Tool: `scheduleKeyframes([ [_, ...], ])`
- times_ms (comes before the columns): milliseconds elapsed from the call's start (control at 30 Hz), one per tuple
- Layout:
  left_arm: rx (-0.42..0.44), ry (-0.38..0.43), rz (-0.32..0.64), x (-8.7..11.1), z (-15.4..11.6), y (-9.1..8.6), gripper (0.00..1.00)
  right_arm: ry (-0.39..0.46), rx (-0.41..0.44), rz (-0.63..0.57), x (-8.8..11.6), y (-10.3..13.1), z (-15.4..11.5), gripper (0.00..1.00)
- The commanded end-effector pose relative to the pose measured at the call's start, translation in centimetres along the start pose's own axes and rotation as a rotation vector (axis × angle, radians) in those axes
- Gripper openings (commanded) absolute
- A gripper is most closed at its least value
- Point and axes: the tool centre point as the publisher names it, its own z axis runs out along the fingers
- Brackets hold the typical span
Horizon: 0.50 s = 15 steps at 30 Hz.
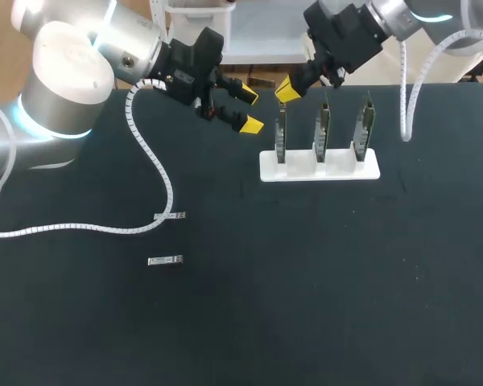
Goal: Pick up the optical module with the left hand, and insert it into the network port with the right hand.
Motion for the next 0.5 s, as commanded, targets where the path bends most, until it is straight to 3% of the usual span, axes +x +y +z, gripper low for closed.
scheduleKeyframes([
  [33, 0.0, 0.0, 0.001, 0.03, 0.02, 0.06, 1.0, 0.003, -0.003, 0.004, 0.36, -0.18, 0.29, 0.0],
  [267, 0.0, 0.0, 0.001, 0.03, 0.02, 0.06, 1.0, 0.005, -0.004, 0.012, 0.58, -0.12, 0.27, 0.0],
  [500, 0.0, 0.0, 0.001, 0.03, 0.02, 0.06, 1.0, -0.052, -0.004, 0.03, -0.2, -0.05, -0.67, 0.0],
])
